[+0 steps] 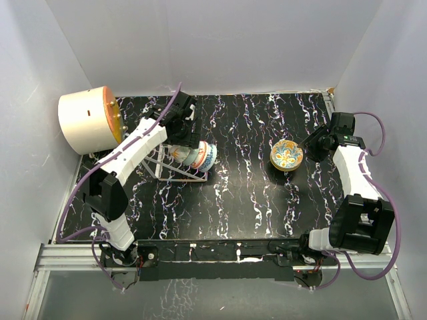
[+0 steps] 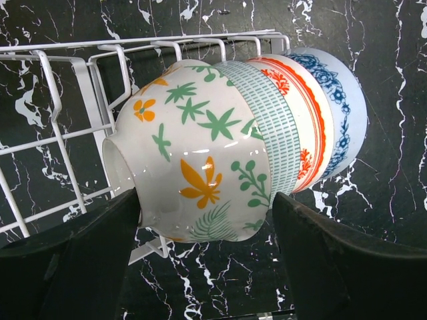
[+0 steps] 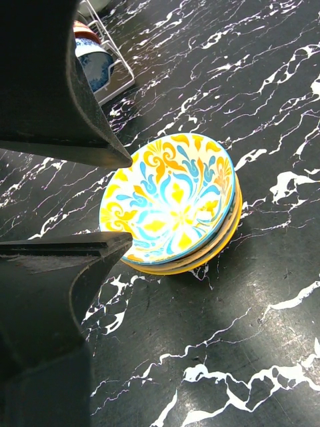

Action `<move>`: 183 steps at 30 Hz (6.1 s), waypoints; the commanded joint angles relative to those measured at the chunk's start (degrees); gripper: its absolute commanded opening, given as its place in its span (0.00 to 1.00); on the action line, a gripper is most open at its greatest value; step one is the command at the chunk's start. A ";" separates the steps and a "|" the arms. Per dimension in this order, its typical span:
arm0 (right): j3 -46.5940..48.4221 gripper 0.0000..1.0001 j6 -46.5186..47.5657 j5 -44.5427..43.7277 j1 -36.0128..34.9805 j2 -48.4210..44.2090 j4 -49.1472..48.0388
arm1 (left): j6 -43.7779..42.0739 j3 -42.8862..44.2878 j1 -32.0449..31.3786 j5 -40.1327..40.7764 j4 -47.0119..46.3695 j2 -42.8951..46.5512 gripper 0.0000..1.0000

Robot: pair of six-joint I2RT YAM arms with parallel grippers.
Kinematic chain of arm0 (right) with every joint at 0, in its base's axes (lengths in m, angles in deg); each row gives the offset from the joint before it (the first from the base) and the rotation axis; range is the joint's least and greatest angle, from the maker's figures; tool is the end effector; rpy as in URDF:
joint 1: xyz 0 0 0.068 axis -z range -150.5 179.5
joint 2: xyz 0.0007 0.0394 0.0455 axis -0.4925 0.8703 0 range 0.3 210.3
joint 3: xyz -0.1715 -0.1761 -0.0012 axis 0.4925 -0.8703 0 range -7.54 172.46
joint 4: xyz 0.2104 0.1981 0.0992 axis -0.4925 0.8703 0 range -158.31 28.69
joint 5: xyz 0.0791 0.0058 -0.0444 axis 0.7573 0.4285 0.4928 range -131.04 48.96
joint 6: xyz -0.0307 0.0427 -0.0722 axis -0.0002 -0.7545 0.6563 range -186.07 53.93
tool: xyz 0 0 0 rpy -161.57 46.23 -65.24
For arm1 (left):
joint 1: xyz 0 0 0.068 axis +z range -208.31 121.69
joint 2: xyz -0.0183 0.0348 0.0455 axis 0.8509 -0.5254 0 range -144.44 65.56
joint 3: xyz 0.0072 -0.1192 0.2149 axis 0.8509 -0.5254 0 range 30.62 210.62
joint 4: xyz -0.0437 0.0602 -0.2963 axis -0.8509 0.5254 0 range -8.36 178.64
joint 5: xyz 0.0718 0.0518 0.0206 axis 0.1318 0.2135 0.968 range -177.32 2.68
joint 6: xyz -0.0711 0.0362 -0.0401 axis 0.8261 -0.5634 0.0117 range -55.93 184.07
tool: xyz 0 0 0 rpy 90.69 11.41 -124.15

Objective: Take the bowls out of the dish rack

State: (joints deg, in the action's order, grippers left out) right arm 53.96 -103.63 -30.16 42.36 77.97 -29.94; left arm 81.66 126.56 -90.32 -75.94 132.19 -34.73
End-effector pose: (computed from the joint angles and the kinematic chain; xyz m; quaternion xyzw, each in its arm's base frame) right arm 0.3491 -0.0642 0.1965 0.3778 0.8702 0.1531 0.2768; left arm 0.3856 -0.2225 0.2591 0.0895 0.9450 -0.0402 0.3120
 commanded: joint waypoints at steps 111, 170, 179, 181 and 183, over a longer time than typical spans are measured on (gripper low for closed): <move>0.03 0.58 -8.02 31.95 -20.85 -1.34 -38.11 | 30.39 -0.05 -1.92 -47.01 -41.06 8.87 0.31; -3.27 0.07 -0.25 -6.98 -11.02 -9.75 -7.49 | 6.40 -8.61 1.81 -9.05 -8.53 15.76 0.97; -5.48 0.08 -0.28 -11.98 -10.26 -7.97 -7.63 | 5.02 -8.76 1.79 -8.21 -8.69 14.74 0.97; -5.93 0.08 -0.61 -12.38 -9.94 -7.57 -7.61 | 4.73 -8.48 1.78 -8.21 -8.75 14.41 0.97; -6.53 0.08 -0.43 -12.43 -9.71 -7.29 -8.14 | 4.49 -8.11 1.82 -8.13 -8.63 14.10 0.97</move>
State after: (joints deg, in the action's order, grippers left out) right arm 47.60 -103.63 -40.54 31.90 71.02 -33.68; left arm 87.56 117.82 -88.15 -85.10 122.66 -21.88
